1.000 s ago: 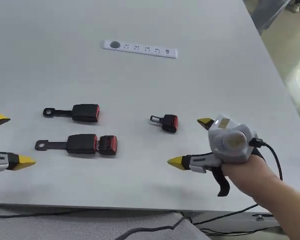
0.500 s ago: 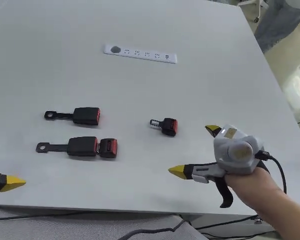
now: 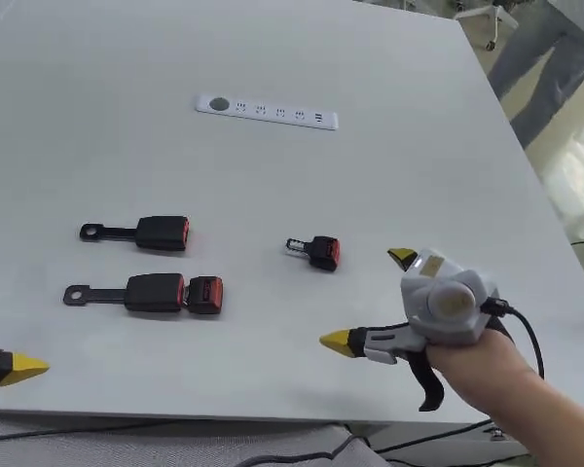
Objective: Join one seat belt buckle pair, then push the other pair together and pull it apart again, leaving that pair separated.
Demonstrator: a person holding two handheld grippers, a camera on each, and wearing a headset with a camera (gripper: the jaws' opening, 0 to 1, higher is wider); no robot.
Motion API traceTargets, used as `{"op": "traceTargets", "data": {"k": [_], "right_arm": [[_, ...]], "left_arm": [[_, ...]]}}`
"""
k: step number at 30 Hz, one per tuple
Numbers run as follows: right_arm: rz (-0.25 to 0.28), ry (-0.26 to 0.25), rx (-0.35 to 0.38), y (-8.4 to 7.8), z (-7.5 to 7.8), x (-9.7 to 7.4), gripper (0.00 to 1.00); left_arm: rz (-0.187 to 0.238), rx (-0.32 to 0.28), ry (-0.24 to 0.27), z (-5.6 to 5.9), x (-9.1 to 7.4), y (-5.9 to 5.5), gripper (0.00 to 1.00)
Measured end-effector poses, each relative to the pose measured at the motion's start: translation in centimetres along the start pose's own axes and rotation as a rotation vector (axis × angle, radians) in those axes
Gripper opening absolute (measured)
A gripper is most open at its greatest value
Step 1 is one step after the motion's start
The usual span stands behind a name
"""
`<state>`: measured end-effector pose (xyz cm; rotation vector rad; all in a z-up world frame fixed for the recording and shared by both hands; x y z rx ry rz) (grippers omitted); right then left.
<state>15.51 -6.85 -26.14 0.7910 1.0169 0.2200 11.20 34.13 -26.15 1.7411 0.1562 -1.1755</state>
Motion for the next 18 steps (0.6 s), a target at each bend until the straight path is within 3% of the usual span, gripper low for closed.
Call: {"op": "traceTargets", "data": {"k": [7, 18], "right_arm": [[0.01, -0.011, 0.013, 0.4, 0.1, 0.2, 1.0], [0.001, -0.013, 0.023, -0.2, 0.1, 0.0, 1.0]], "left_arm": [[-0.011, 0.008, -0.036, 0.9, 0.5, 0.2, 1.0], [0.01, 0.006, -0.037, 1.3, 0.8, 0.9, 1.0]]}}
Point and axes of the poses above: the centre of the closed fingertips' face, and the gripper's own axes: x roughly forward along the fingers, z roughly to its right, y roughly out of its top, the point moved 4 cm from there along -x, roughly backward along the fingers, and after that the axes turned 10 degrees about -x, right-handed, at the moved point
